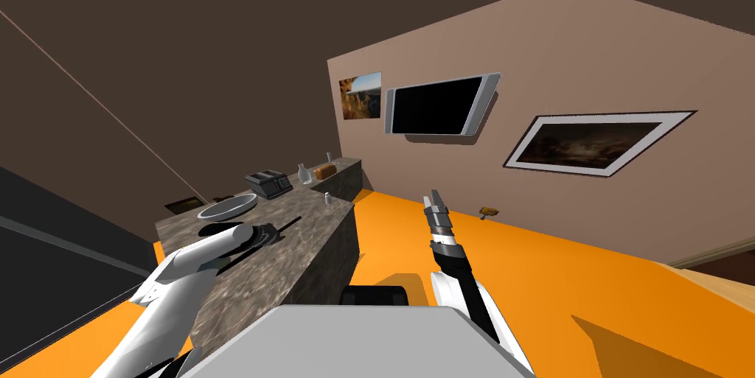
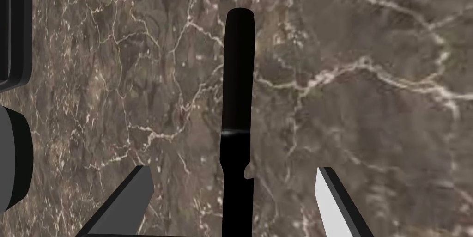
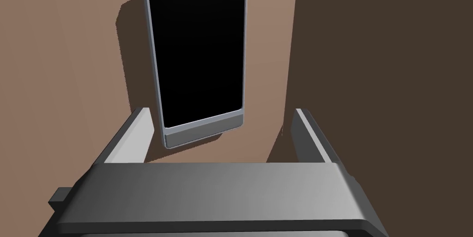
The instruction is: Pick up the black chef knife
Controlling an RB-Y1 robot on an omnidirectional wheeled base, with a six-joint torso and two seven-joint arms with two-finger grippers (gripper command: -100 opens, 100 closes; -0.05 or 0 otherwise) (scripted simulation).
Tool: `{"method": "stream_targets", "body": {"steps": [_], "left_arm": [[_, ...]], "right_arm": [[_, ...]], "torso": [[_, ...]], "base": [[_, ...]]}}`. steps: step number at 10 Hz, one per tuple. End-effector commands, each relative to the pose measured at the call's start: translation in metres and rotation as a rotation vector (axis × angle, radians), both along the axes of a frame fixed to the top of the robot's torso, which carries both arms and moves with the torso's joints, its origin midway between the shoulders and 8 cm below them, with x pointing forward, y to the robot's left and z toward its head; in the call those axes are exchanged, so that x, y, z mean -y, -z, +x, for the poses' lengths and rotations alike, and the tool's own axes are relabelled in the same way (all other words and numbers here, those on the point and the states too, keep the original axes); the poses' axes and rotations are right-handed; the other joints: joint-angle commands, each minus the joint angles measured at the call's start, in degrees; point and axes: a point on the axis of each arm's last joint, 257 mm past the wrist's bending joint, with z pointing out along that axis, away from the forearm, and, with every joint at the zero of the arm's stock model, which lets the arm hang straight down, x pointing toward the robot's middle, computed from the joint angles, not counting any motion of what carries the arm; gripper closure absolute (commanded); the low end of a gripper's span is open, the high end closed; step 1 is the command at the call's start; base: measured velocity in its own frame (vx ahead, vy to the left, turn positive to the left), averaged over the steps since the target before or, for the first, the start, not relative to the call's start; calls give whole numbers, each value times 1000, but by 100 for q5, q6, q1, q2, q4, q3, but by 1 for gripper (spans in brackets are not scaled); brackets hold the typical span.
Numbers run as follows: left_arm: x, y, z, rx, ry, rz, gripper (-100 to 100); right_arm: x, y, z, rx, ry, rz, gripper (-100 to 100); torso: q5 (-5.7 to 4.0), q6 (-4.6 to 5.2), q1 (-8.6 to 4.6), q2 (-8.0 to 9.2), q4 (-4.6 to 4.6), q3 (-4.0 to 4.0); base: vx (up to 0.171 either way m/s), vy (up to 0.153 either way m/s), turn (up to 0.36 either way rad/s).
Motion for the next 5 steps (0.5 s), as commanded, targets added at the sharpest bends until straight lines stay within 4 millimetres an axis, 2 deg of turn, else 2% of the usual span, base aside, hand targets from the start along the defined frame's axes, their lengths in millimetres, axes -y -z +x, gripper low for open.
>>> {"method": "stream_targets", "body": {"steps": [1, 2, 5], "left_arm": [[0, 0, 0, 0, 0, 0, -100], [0, 0, 1, 2, 0, 2, 100], [-1, -2, 2, 6, 1, 5, 100]], "right_arm": [[0, 0, 0, 0, 0, 0, 0], [0, 0, 0, 0, 0, 0, 0], [0, 0, 0, 0, 0, 0, 0]], "torso": [[0, 0, 0, 0, 0, 0], [-2, -1, -2, 3, 1, 2], [15, 1, 13, -5, -8, -7]], "base": [[0, 0, 0], [0, 0, 0], [0, 0, 0]]}}
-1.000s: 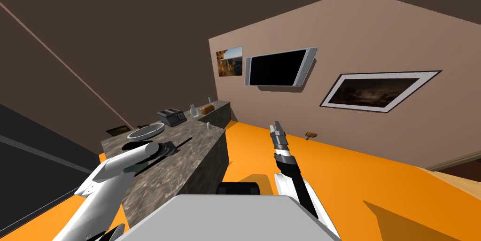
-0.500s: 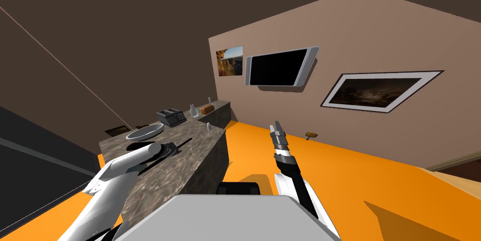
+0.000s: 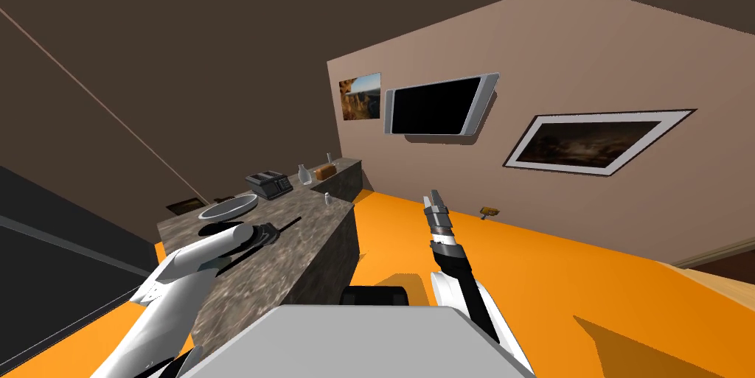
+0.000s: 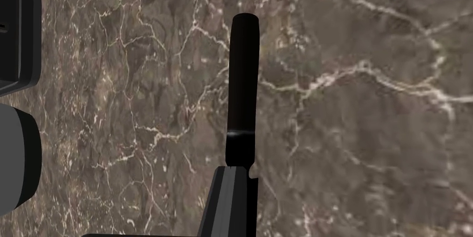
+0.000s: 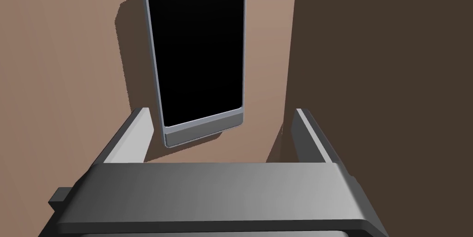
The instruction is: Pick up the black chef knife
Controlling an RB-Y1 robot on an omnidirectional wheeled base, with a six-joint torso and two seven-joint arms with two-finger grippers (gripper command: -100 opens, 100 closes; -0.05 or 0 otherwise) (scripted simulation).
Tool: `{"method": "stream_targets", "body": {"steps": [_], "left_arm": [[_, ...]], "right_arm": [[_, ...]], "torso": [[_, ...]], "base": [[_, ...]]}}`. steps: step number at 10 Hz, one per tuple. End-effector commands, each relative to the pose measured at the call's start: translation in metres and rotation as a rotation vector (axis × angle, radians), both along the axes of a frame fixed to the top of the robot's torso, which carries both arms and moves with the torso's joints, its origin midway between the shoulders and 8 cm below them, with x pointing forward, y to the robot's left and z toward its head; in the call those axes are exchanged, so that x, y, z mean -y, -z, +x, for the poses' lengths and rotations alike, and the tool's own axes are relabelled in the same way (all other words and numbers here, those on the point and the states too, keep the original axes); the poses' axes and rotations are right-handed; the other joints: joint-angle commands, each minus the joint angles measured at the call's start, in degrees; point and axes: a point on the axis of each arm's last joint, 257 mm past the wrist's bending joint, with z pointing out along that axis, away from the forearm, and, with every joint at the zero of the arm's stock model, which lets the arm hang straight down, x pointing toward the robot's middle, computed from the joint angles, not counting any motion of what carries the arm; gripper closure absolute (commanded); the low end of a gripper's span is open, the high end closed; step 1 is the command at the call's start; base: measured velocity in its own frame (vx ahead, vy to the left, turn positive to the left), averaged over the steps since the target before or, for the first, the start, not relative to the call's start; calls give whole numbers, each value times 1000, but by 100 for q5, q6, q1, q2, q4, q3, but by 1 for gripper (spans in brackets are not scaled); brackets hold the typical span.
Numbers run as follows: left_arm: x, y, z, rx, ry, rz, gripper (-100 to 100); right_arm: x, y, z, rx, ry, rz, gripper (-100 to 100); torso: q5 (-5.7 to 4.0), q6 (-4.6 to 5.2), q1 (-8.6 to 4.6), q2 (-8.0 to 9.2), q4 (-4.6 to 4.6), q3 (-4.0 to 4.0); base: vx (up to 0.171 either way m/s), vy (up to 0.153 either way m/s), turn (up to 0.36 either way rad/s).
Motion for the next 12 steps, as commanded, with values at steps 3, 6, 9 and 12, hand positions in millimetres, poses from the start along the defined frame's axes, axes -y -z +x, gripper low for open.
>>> {"method": "stream_targets", "body": {"steps": [3, 6, 9, 12], "left_arm": [[-15, -32, 10, 65, -17, 23, -100], [-40, -54, -8, 90, -83, 2, -100], [-59, -53, -47, 36, -164, -51, -100], [-69, -47, -79, -28, -221, -89, -100]], "right_arm": [[0, 0, 0, 0, 0, 0, 0], [0, 0, 0, 0, 0, 0, 0], [0, 0, 0, 0, 0, 0, 0], [0, 0, 0, 0, 0, 0, 0]], "torso": [[1, 0, 2, -2, 0, -1], [-5, -1, -20, -2, 0, -1], [-4, 0, -19, -20, -4, -11], [-5, 2, -20, -35, -8, -20]], "base": [[-2, -10, 16], [14, -59, 37], [63, -56, -3], [90, -55, -27]]}}
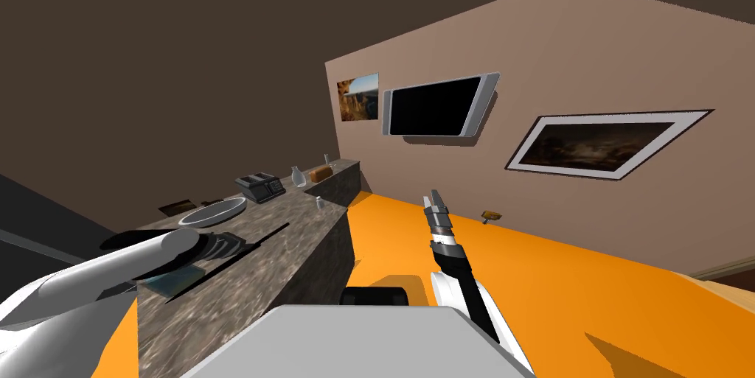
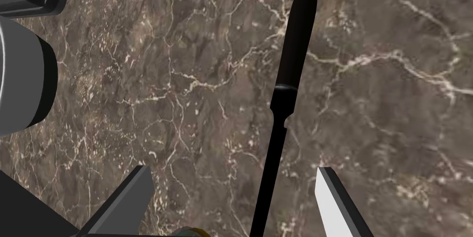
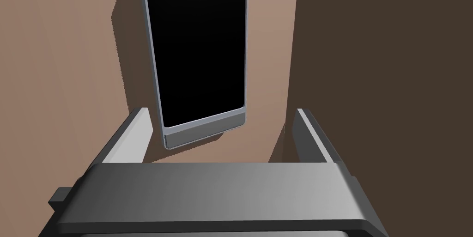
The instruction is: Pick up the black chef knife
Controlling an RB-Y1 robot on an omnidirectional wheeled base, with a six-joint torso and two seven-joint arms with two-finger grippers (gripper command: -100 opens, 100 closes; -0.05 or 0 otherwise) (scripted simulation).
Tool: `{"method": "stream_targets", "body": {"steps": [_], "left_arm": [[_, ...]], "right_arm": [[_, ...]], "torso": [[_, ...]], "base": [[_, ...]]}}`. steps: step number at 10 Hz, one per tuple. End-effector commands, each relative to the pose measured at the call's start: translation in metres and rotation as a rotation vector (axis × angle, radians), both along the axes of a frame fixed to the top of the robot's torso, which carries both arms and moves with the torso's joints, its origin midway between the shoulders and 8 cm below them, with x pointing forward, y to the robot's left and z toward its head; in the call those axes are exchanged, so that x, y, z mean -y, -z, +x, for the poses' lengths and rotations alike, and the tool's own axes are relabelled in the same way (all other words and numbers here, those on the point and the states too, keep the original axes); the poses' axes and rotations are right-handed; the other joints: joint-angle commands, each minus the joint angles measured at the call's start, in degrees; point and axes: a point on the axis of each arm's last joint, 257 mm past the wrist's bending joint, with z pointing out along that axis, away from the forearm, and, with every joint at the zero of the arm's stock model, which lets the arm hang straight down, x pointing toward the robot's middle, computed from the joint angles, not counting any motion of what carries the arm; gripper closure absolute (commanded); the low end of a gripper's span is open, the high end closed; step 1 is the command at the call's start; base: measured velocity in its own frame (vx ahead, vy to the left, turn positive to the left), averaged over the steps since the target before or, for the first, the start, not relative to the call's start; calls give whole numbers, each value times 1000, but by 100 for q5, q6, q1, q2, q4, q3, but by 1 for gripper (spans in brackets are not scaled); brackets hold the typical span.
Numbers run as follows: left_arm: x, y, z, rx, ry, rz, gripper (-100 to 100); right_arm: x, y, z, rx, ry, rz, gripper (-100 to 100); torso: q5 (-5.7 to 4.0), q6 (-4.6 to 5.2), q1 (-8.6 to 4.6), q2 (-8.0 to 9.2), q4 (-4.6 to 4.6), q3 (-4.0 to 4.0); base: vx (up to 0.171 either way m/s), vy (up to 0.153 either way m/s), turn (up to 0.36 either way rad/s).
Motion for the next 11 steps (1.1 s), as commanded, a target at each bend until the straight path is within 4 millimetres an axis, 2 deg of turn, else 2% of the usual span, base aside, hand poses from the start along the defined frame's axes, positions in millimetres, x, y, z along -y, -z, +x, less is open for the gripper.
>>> {"method": "stream_targets", "body": {"steps": [1, 7, 11], "left_arm": [[-4, 7, -20, -41, -32, -27, -100], [-15, 26, -95, -222, -149, -114, -100], [-15, 35, -139, -340, -214, -161, -100]], "right_arm": [[0, 0, 0, 0, 0, 0, 0], [0, 0, 0, 0, 0, 0, 0], [0, 0, 0, 0, 0, 0, 0]], "torso": [[0, 0, 0, 0, 0, 0], [4, 1, 17, -5, -1, -3], [4, 1, 13, -1, -1, -1]], "base": [[81, -31, -40], [98, -12, -55], [90, 1, -62]]}}
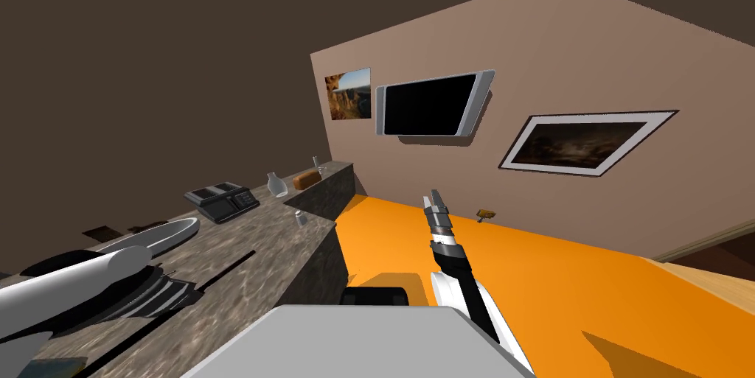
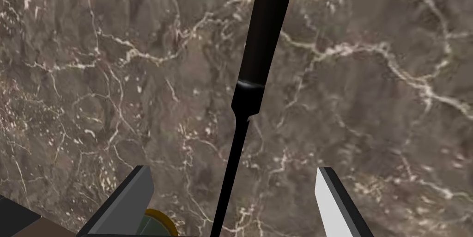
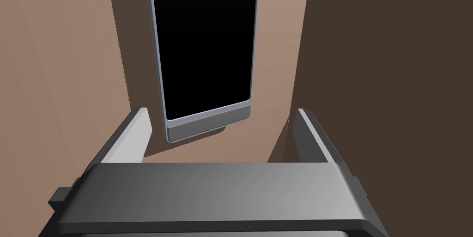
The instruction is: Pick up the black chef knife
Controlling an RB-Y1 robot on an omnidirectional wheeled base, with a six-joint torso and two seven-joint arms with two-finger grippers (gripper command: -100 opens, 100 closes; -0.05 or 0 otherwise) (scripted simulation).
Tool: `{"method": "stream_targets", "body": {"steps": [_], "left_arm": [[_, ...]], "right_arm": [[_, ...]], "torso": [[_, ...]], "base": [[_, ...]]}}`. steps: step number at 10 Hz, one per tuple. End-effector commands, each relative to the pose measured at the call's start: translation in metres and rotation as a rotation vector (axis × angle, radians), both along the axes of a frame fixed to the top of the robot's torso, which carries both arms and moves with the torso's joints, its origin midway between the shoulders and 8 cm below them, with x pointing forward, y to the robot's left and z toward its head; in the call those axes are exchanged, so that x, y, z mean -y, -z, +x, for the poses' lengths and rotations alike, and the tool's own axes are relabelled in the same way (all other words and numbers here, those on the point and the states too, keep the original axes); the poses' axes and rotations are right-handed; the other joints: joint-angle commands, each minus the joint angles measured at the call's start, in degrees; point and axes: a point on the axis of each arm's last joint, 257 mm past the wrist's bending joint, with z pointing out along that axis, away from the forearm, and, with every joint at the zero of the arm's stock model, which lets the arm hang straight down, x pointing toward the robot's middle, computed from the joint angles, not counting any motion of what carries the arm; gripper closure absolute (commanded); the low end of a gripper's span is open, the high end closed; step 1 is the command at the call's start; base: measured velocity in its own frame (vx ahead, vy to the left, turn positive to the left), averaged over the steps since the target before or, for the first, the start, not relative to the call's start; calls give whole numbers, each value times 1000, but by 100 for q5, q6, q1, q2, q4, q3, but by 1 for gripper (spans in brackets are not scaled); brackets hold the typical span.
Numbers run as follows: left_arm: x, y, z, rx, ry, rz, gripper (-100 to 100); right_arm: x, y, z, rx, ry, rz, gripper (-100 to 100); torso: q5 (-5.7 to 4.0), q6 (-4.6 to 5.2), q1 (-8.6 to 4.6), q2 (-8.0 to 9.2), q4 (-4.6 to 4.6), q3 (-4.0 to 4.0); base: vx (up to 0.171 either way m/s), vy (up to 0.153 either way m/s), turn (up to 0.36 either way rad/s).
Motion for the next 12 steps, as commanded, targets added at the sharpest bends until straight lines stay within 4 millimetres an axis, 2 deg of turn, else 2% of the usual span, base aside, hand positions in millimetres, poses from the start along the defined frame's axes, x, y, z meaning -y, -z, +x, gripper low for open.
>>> {"method": "stream_targets", "body": {"steps": [1, 8, 10, 11, 12], "left_arm": [[0, 4, -17, -47, -23, -19, -100], [11, 11, -64, -205, -89, -88, -100], [16, 13, -72, -237, -98, -105, -100], [13, 13, -68, -226, -95, -99, -100], [14, 13, -69, -229, -95, -101, 0]], "right_arm": [[0, 0, 0, 0, 0, 0, 0], [0, 0, 0, 0, 0, 0, 0], [0, 0, 0, 0, 0, 0, 0], [0, 0, 0, 0, 0, 0, 0], [0, 0, 0, 0, 0, 0, 0]], "torso": [[0, 0, 0, 0, 0, 0], [0, -1, -4, 18, 4, 10], [0, -1, -4, 17, 4, 10], [0, -2, -1, 19, 4, 11], [0, -3, -3, 27, 5, 15]], "base": [[86, 23, -77], [60, 21, -55], [43, 11, -46], [17, 8, -7], [0, 0, 0]]}}
